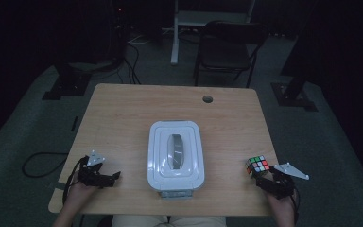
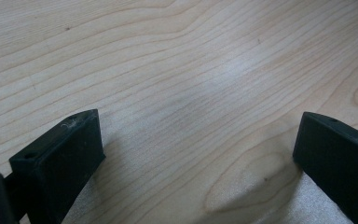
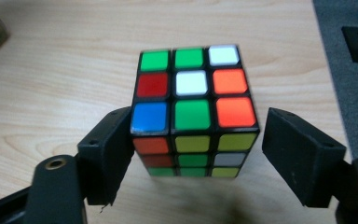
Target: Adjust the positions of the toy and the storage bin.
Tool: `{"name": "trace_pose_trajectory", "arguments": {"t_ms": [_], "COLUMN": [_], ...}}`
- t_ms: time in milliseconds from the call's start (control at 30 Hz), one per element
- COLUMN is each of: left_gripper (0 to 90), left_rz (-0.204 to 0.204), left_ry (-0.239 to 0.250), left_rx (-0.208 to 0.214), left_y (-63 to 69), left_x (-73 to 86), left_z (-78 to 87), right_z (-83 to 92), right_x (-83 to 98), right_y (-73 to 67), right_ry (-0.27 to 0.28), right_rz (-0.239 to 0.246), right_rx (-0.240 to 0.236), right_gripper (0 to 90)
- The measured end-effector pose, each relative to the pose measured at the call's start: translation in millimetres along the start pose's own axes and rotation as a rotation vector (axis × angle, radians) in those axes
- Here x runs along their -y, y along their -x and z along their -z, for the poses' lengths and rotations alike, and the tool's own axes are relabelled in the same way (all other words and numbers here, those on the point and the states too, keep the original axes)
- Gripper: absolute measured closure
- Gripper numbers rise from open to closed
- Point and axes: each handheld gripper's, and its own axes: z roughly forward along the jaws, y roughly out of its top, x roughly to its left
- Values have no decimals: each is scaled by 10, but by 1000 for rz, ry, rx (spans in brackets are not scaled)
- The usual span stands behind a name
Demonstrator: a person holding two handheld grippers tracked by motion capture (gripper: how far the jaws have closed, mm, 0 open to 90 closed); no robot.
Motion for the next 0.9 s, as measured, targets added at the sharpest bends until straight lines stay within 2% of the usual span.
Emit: {"name": "trace_pose_trajectory", "arguments": {"t_ms": [500, 633, 900], "left_gripper": [22, 22, 22], "left_rz": [3, 14, -4], "left_ry": [0, 1, 2], "left_rx": [-2, -12, 10], "left_y": [-1, -6, 11], "left_x": [0, 1, 0], "left_z": [0, 0, -2], "right_z": [100, 94, 16], "right_x": [-277, -392, -615], "right_y": [-15, -67, -259], "right_ry": [64, 70, 80], "right_rz": [33, 51, 99], "right_rx": [-26, -31, -97], "right_gripper": [200, 202, 201]}}
